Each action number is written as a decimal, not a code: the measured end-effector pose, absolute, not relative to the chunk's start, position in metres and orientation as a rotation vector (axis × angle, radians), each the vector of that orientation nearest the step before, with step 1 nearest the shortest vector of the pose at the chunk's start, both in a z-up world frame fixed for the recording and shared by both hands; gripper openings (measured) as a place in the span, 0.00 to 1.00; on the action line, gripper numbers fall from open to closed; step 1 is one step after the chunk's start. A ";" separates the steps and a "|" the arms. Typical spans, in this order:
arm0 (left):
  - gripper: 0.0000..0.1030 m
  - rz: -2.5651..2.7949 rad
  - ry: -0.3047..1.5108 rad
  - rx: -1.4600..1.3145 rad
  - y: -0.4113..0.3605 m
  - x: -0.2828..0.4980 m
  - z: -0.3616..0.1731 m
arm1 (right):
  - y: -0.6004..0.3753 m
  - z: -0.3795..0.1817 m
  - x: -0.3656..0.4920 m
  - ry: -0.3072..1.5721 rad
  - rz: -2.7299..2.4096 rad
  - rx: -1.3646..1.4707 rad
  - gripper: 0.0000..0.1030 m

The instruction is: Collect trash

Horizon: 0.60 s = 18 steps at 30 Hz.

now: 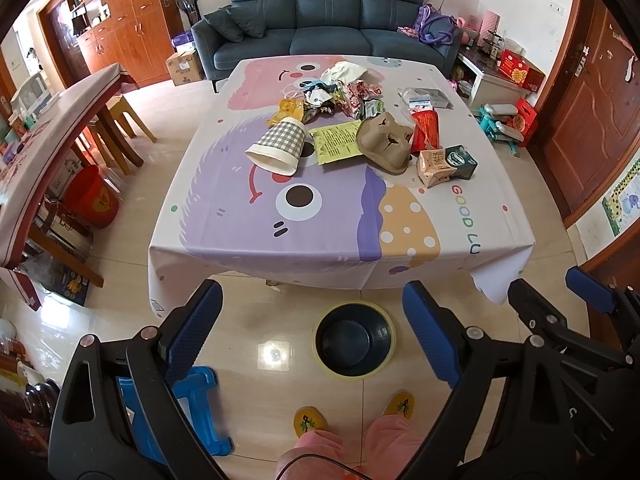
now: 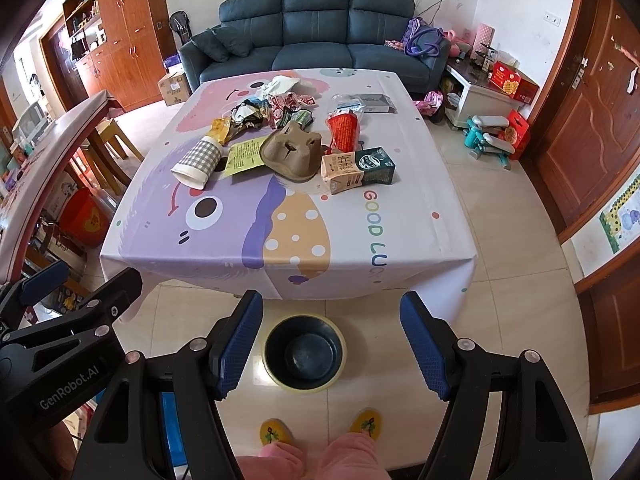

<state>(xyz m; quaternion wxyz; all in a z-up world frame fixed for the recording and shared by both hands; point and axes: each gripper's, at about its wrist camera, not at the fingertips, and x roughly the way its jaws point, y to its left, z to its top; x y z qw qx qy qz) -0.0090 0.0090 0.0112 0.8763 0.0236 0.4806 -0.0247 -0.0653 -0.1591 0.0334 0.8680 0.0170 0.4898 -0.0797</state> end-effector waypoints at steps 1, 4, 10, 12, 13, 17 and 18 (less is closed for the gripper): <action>0.87 -0.052 1.006 0.050 0.009 -0.009 0.011 | -0.160 0.031 -0.066 1.025 -0.166 0.036 0.70; 0.87 -0.057 1.015 0.048 0.011 -0.010 0.010 | -0.153 0.042 -0.062 1.031 -0.170 0.041 0.70; 0.87 -0.061 1.019 0.049 0.011 -0.008 0.007 | -0.147 0.040 -0.064 1.030 -0.170 0.040 0.70; 0.87 -0.067 1.024 0.050 0.013 -0.005 0.003 | -0.148 0.040 -0.065 1.029 -0.170 0.041 0.70; 0.87 -0.070 1.025 0.051 0.013 -0.004 0.003 | -0.146 0.042 -0.064 1.030 -0.172 0.042 0.70; 0.87 -0.076 1.024 0.049 0.015 -0.003 0.001 | -0.145 0.037 -0.064 1.027 -0.175 0.045 0.70; 0.87 -0.080 1.023 0.049 0.016 -0.002 0.001 | -0.142 0.036 -0.064 1.025 -0.179 0.047 0.70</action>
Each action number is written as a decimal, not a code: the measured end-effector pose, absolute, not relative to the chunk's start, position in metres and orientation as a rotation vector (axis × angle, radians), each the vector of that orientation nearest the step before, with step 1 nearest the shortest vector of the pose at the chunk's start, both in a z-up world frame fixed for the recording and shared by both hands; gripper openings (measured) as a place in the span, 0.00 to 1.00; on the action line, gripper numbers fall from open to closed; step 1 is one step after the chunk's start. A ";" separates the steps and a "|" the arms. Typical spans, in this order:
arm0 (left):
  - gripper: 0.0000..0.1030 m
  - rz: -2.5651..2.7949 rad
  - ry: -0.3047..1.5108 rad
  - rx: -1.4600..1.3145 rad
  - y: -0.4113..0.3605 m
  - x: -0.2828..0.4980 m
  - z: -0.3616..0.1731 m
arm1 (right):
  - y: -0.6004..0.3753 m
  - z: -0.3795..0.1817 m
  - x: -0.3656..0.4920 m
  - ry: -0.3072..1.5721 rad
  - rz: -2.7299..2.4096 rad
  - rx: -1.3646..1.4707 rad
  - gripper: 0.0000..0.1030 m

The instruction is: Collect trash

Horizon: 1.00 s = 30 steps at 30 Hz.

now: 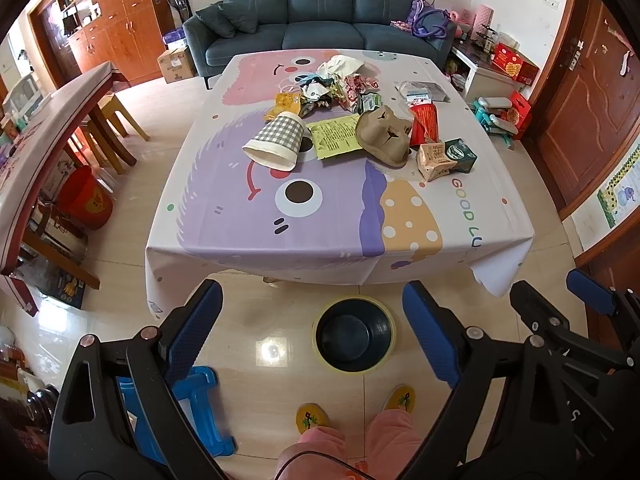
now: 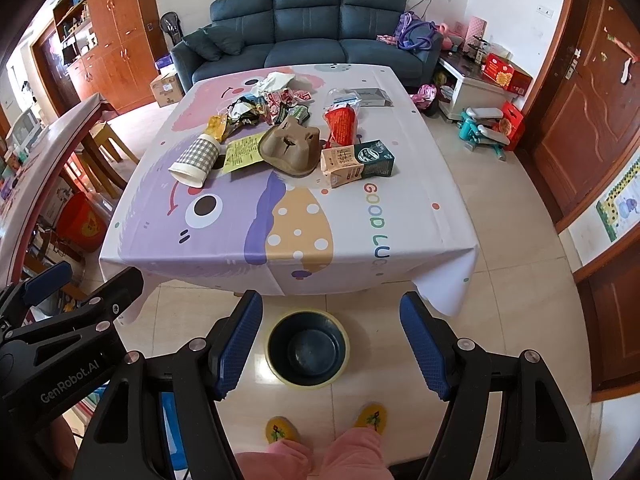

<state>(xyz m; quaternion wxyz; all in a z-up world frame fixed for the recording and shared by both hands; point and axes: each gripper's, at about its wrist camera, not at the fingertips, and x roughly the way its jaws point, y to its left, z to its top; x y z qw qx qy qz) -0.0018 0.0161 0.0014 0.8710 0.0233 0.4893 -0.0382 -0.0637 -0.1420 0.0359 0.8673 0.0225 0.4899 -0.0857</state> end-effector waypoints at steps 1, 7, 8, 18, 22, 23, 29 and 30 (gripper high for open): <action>0.87 -0.084 1.021 0.048 0.017 -0.001 0.001 | -0.137 0.030 -0.070 1.022 -0.185 0.051 0.70; 0.87 -0.111 1.012 0.044 0.025 0.010 0.004 | -0.141 0.035 -0.075 1.004 -0.214 0.089 0.70; 0.87 -0.113 1.010 0.041 0.028 0.013 0.006 | -0.143 0.037 -0.074 1.000 -0.219 0.099 0.70; 0.87 -0.136 0.964 -0.004 0.033 0.029 0.021 | -0.161 0.059 -0.070 0.932 -0.281 0.178 0.70; 0.87 -0.130 0.962 -0.010 0.030 0.037 0.022 | -0.176 0.058 -0.059 0.930 -0.278 0.204 0.70; 0.87 -0.124 0.963 -0.012 0.028 0.041 0.021 | -0.181 0.056 -0.054 0.933 -0.273 0.209 0.70; 0.87 -0.069 0.964 -0.032 0.005 0.079 0.016 | -0.214 0.039 -0.003 0.962 -0.203 0.229 0.70; 0.87 -0.055 0.967 -0.033 -0.001 0.087 0.016 | -0.224 0.036 0.010 0.973 -0.188 0.242 0.70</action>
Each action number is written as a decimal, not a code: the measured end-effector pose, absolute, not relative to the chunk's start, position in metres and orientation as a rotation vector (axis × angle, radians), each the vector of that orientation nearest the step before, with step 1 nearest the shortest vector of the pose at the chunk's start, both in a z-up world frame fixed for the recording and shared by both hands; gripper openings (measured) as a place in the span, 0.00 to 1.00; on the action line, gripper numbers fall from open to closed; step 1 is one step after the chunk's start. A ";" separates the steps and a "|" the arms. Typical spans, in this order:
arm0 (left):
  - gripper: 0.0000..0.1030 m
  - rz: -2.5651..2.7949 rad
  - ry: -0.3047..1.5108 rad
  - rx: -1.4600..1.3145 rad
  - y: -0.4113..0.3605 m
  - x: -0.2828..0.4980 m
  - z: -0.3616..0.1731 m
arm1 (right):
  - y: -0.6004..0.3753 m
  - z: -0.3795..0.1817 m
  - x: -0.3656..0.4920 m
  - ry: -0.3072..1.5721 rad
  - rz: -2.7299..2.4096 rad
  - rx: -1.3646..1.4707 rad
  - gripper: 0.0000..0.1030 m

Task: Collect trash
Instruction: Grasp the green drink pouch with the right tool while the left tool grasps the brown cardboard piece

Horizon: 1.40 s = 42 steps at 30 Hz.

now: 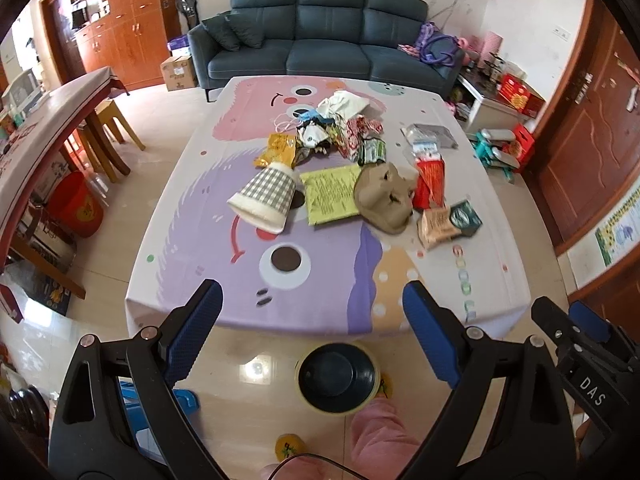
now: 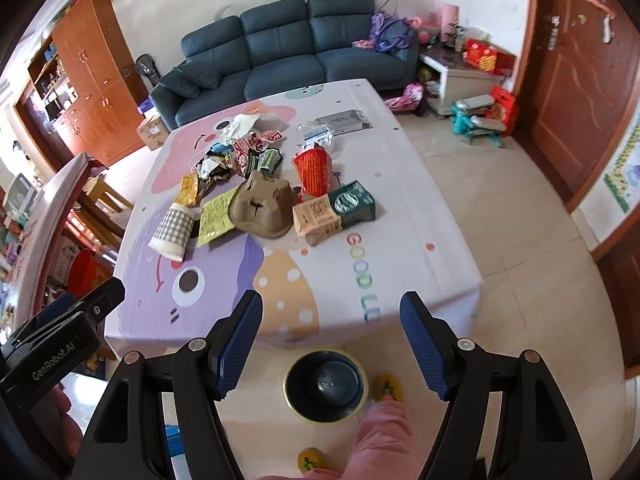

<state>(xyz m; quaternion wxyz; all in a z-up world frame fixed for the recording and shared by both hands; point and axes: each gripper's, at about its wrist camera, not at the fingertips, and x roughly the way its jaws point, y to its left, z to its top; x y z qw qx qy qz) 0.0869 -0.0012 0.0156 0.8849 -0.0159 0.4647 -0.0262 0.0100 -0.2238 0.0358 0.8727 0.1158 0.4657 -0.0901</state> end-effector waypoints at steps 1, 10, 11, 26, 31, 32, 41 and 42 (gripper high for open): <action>0.87 -0.039 0.972 -0.032 -0.007 0.096 0.014 | -0.235 0.032 0.024 0.994 -0.173 0.261 0.70; 0.87 -0.005 1.002 -0.002 -0.064 0.166 0.005 | -0.305 -0.002 0.115 1.115 -0.066 0.365 0.70; 0.87 -0.013 1.017 -0.006 -0.070 0.175 0.002 | -0.311 -0.009 0.125 1.132 -0.055 0.373 0.70; 0.87 0.044 1.107 0.078 -0.110 0.255 -0.074 | -0.334 -0.123 0.231 1.352 0.054 0.747 0.70; 0.87 0.063 1.126 0.061 -0.106 0.262 -0.081 | -0.331 -0.139 0.260 1.390 0.008 0.738 0.70; 0.88 0.067 1.130 0.056 -0.106 0.263 -0.083 | -0.330 -0.143 0.266 1.405 0.003 0.732 0.70; 0.88 0.053 1.173 0.036 -0.116 0.278 -0.095 | -0.318 -0.139 0.296 1.417 0.009 0.482 0.64; 0.88 0.048 1.180 0.034 -0.118 0.281 -0.096 | -0.323 -0.139 0.296 1.423 0.010 0.477 0.63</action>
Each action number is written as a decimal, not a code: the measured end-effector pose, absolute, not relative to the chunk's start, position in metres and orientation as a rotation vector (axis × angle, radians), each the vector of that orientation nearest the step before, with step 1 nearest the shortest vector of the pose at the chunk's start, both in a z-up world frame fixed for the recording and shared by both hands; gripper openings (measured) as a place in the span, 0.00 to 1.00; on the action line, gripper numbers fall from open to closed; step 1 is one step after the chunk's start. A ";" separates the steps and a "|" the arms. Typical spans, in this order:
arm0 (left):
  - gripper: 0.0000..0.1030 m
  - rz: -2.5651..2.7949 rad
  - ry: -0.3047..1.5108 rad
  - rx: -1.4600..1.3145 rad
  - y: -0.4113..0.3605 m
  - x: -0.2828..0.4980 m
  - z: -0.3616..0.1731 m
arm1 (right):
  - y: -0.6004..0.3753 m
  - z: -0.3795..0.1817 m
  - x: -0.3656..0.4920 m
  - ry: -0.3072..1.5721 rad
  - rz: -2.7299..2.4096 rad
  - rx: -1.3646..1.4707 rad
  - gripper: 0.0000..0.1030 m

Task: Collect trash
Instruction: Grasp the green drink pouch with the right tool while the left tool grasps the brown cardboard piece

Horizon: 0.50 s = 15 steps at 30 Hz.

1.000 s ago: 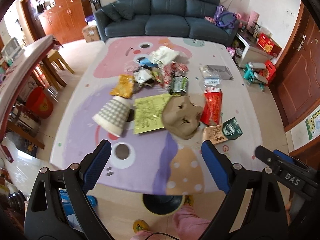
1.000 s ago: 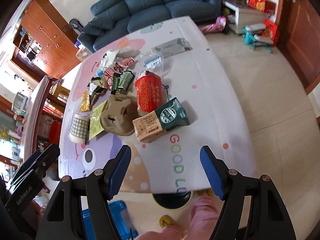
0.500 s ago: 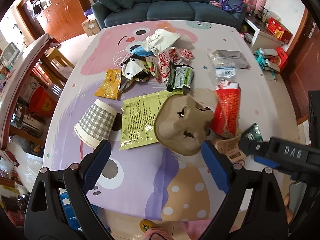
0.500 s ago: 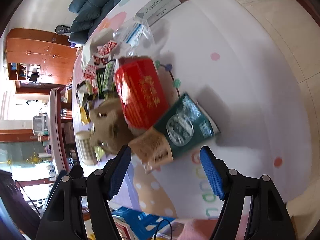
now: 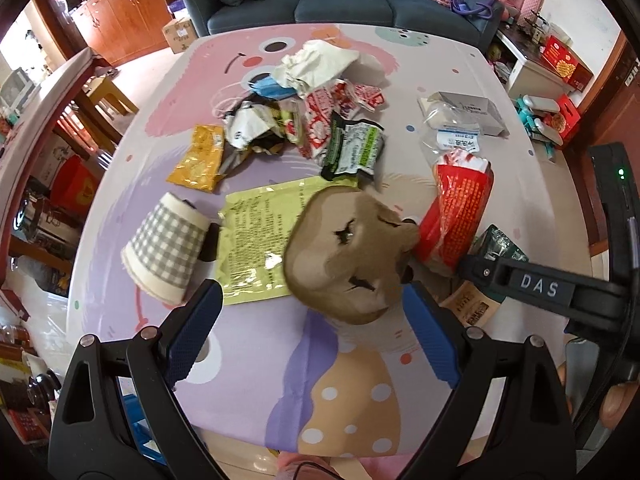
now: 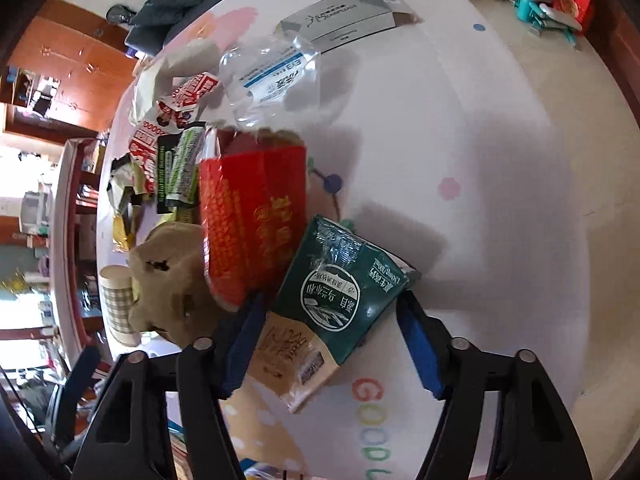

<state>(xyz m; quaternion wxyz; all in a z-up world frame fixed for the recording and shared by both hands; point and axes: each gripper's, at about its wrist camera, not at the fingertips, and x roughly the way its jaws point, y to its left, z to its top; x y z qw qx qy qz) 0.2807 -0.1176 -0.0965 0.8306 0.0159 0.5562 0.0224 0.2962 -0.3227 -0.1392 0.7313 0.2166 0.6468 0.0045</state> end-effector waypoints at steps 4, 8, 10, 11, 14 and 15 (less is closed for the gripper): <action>0.88 0.025 1.216 0.021 -0.125 0.295 -0.105 | -0.343 -0.147 0.299 1.453 -0.016 0.466 0.57; 0.88 0.033 1.263 0.042 -0.132 0.313 -0.118 | -0.356 -0.148 0.296 1.453 0.000 0.462 0.52; 0.88 0.047 1.288 0.059 -0.134 0.321 -0.125 | -0.356 -0.148 0.295 1.448 0.016 0.444 0.51; 0.88 0.052 1.296 0.063 -0.135 0.325 -0.128 | -0.357 -0.148 0.292 1.447 0.021 0.434 0.50; 0.88 0.059 1.333 0.079 -0.139 0.335 -0.139 | -0.356 -0.147 0.288 1.440 0.038 0.401 0.50; 0.87 0.062 1.347 0.084 -0.140 0.338 -0.142 | -0.355 -0.147 0.288 1.438 0.040 0.390 0.50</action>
